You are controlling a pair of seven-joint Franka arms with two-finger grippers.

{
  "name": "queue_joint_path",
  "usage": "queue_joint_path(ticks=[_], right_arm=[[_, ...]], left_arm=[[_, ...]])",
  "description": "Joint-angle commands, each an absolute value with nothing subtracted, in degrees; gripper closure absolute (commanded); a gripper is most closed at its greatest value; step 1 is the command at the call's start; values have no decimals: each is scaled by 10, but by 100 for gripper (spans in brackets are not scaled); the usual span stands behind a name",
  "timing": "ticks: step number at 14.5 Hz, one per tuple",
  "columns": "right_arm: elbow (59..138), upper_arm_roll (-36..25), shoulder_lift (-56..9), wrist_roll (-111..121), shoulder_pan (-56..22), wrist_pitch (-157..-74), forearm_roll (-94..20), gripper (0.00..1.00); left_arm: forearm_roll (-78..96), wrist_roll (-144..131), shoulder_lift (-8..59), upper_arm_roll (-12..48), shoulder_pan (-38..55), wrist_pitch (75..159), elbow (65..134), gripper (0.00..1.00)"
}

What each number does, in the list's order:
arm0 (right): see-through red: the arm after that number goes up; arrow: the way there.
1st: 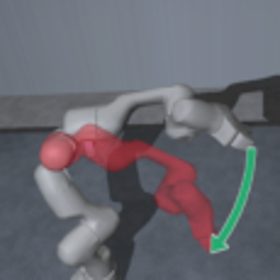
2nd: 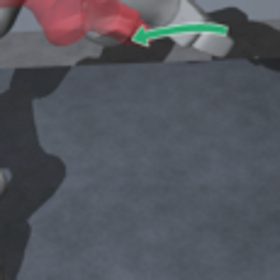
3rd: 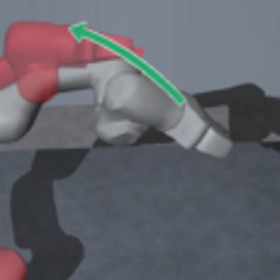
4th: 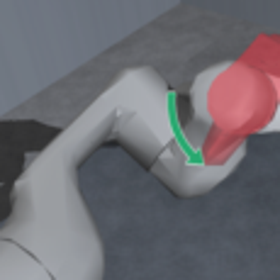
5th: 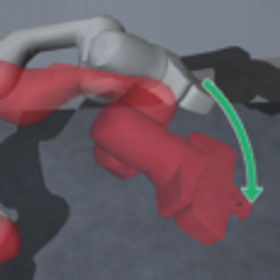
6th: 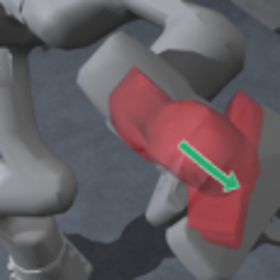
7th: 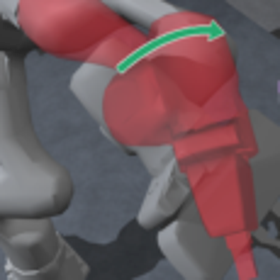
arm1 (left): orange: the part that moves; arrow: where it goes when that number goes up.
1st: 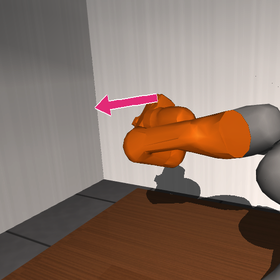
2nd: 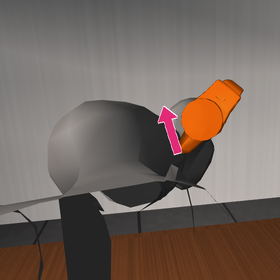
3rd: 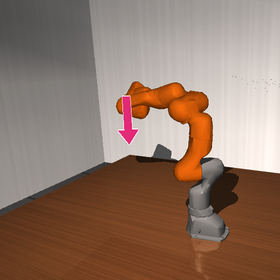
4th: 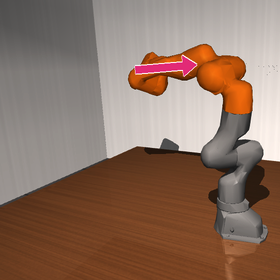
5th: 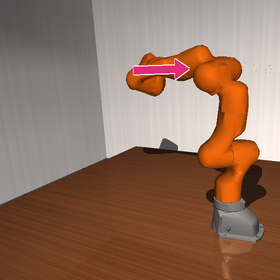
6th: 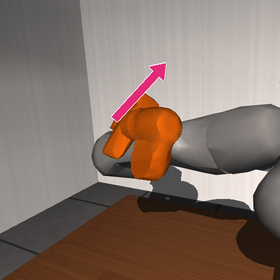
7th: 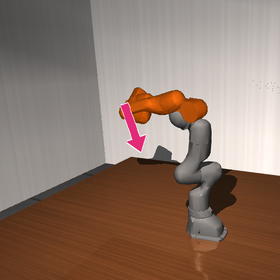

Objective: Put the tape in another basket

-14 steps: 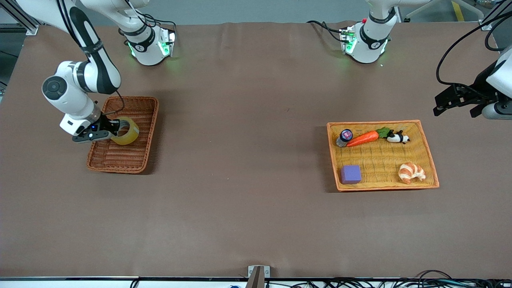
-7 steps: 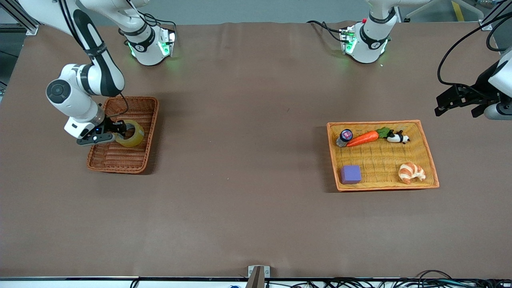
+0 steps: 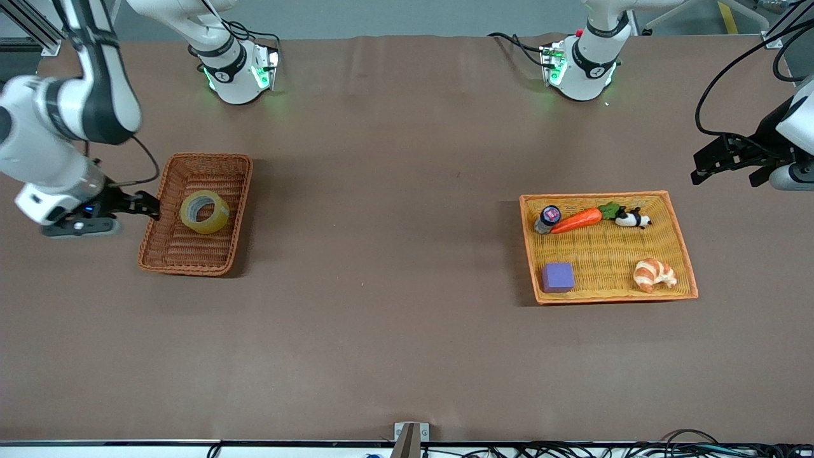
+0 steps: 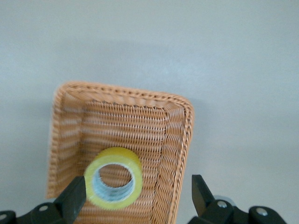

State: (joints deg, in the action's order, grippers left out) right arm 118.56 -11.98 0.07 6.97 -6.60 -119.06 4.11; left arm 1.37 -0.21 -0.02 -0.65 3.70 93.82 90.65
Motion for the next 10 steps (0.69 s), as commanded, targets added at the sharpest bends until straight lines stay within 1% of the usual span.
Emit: queue_joint_path(ticks=[1, 3, 6, 7, 8, 10], right_arm=[[1072, -61, -10, -7, -36, -1082, 32, 0], [1004, -50, -10, -15, -38, -1020, 32, 0], [872, -46, -15, -7, -41, -918, 32, 0], [845, -45, -19, -6, -39, -893, 29, 0], [834, -36, -23, -8, -36, -884, 29, 0], [838, -29, -22, -6, -33, -866, 29, 0]], left_arm=[[4, -6, -13, -8, 41, 940, 916, 0], [4, -16, -13, -8, 43, 942, 915, 0], [4, -21, -14, -7, 43, 942, 916, 0], [4, -21, -15, -7, 43, 942, 916, 0], [4, -21, -15, -7, 43, 942, 916, 0], [4, -22, -15, -7, 43, 942, 916, 0]])
